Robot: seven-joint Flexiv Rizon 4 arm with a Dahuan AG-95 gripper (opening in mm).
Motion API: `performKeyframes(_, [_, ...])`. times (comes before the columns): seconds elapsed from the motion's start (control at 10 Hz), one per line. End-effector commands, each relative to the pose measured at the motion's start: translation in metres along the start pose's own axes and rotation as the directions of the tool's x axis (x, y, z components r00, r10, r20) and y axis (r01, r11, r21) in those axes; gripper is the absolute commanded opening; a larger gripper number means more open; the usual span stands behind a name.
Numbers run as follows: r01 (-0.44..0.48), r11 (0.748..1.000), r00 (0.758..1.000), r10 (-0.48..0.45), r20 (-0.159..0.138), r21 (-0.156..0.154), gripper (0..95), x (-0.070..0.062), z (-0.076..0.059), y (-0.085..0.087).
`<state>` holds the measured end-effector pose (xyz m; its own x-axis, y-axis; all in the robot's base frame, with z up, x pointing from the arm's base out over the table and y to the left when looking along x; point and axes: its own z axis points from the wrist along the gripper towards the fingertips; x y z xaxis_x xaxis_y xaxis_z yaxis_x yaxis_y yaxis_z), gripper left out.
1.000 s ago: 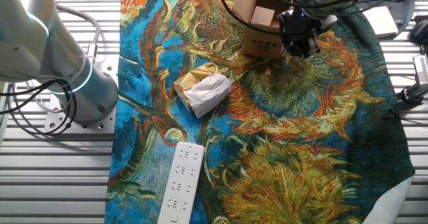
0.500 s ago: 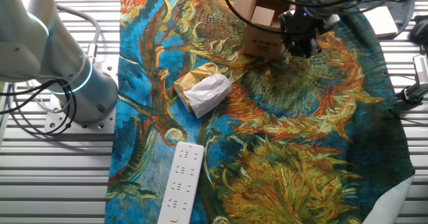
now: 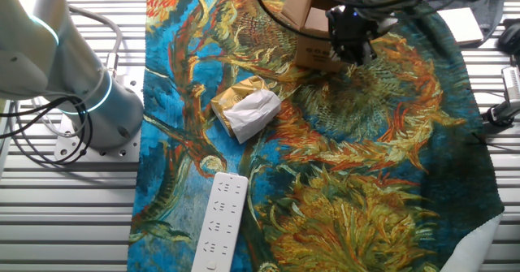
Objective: Cover the box
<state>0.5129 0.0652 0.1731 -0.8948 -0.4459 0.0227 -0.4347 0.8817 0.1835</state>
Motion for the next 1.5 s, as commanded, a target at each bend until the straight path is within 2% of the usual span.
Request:
performKeyframes(0.1, [-0.039, 0.999, 0.999, 0.040, 0.012, -0.013, 0.0, -0.004, 0.009, 0.010])
performKeyframes(0.7, [-0.130, 0.991, 0.991, 0.131, 0.017, -0.027, 0.0, -0.046, 0.009, 0.057])
performKeyframes(0.9, [-0.140, 0.990, 0.990, 0.141, 0.027, -0.032, 0.0, -0.056, 0.016, 0.063])
performKeyframes(1.2, [-0.169, 0.985, 0.985, 0.170, 0.029, -0.027, 0.0, -0.072, 0.036, 0.078])
performKeyframes(1.5, [-0.153, 0.988, 0.988, 0.153, 0.023, -0.008, 0.0, -0.078, 0.049, 0.081])
